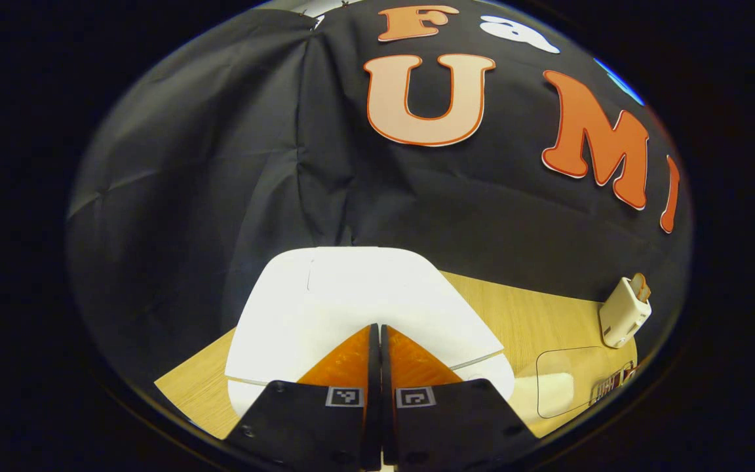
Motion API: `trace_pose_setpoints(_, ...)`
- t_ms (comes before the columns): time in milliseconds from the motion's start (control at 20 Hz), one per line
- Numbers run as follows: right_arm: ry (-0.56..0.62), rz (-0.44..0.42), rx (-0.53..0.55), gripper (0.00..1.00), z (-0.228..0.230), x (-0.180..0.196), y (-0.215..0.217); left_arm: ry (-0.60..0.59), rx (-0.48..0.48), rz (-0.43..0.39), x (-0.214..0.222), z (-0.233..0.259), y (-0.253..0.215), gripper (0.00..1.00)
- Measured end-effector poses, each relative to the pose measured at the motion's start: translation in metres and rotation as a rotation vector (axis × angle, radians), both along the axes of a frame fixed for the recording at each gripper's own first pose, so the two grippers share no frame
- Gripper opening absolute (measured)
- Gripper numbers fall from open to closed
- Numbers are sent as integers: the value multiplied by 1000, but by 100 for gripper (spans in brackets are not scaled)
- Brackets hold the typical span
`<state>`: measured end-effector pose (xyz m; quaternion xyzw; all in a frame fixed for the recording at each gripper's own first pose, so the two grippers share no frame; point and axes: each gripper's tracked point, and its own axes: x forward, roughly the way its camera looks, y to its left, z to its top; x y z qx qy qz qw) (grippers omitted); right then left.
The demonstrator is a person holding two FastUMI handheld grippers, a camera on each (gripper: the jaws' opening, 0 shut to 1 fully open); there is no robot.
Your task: Close the left gripper, press the button to open the rice cooker; take a wooden spoon from the chopstick holder with the right hand, scoop a spoonful of rice and pour it into the rice cooker, then put the wooden spoon back into the chopstick holder.
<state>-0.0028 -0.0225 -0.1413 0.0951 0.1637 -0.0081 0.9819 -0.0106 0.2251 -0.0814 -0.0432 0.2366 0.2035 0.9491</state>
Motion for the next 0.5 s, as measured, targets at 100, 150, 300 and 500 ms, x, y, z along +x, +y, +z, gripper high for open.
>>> trace_pose_setpoints(100, 7, -3, 5, 88, -1, -2, -2, -68, 94, 18, 7, 35, 4, 4)
trace_pose_setpoints(150, 10, -4, 10, 88, -3, -1, -2, -92, 134, 22, 8, 49, 4, 2)
trace_pose_setpoints(300, 24, -1, 42, 88, -8, 2, 1, -149, 233, 35, 9, 82, 5, 4)
trace_pose_setpoints(500, 41, -1, 99, 87, -12, 14, 8, -174, 216, -31, 6, 92, -24, 4)
